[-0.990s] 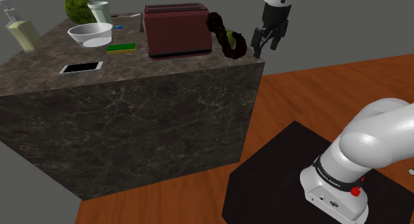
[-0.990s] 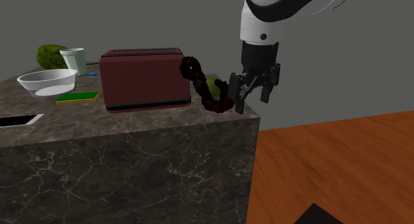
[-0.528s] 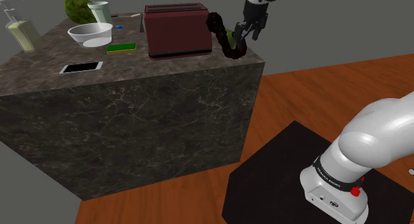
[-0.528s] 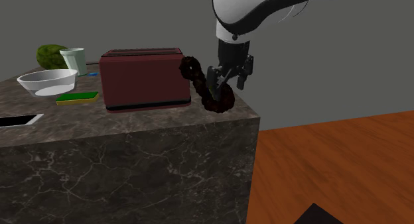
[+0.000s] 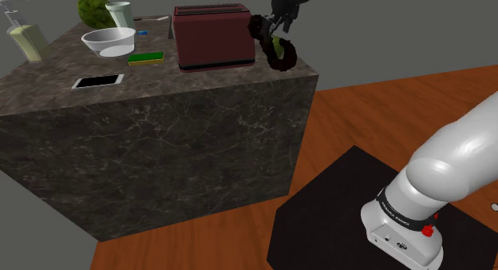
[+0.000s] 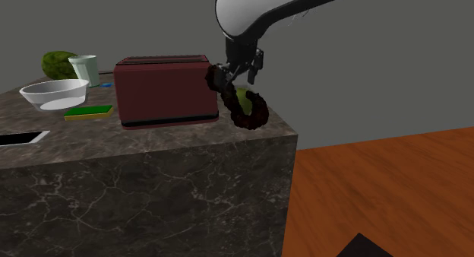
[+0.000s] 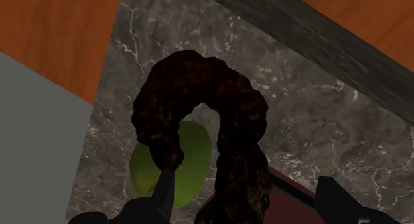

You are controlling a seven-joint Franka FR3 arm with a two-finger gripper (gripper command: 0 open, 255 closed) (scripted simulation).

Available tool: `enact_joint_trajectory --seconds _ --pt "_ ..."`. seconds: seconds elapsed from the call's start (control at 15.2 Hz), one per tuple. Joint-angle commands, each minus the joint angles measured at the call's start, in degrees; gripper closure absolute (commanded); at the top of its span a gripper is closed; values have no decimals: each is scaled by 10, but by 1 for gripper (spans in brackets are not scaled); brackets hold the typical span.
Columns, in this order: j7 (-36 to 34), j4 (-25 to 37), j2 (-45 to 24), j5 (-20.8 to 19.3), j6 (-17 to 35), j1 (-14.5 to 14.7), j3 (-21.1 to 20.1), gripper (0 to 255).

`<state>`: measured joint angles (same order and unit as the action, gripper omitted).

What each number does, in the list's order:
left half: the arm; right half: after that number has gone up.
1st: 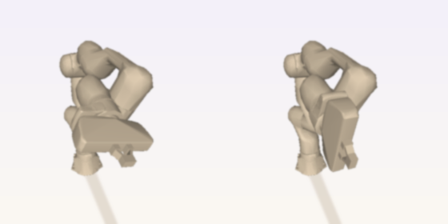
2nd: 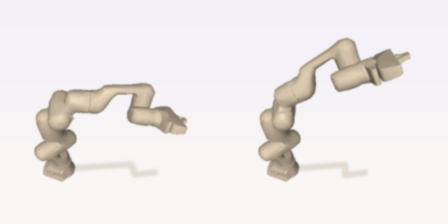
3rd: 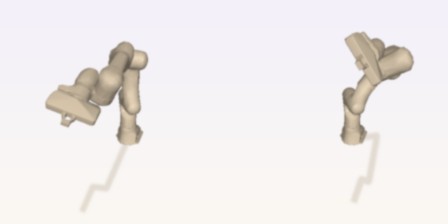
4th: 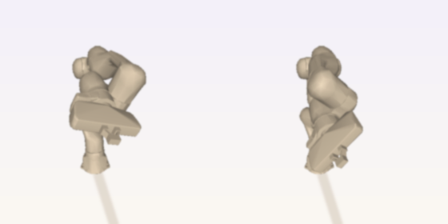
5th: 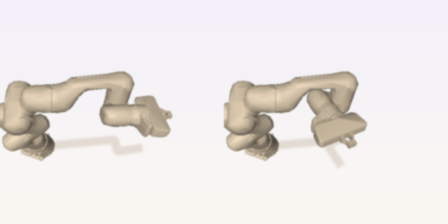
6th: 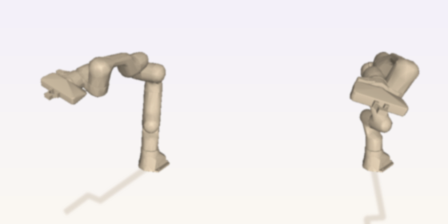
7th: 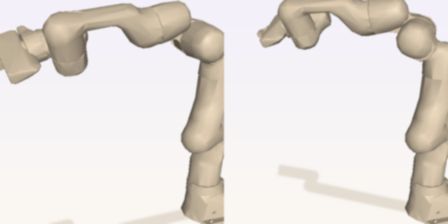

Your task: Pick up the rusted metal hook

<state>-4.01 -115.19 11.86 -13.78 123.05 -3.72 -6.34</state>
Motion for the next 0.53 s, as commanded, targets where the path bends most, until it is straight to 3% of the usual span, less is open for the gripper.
enact_joint_trajectory --seconds 0.0,0.2,0.46 --pt "-4 31 -29 -19 19 -3 -3 0" --pt "-11 71 -63 -42 35 -3 -8 0" --pt "-21 43 -65 -49 64 -4 -8 0"
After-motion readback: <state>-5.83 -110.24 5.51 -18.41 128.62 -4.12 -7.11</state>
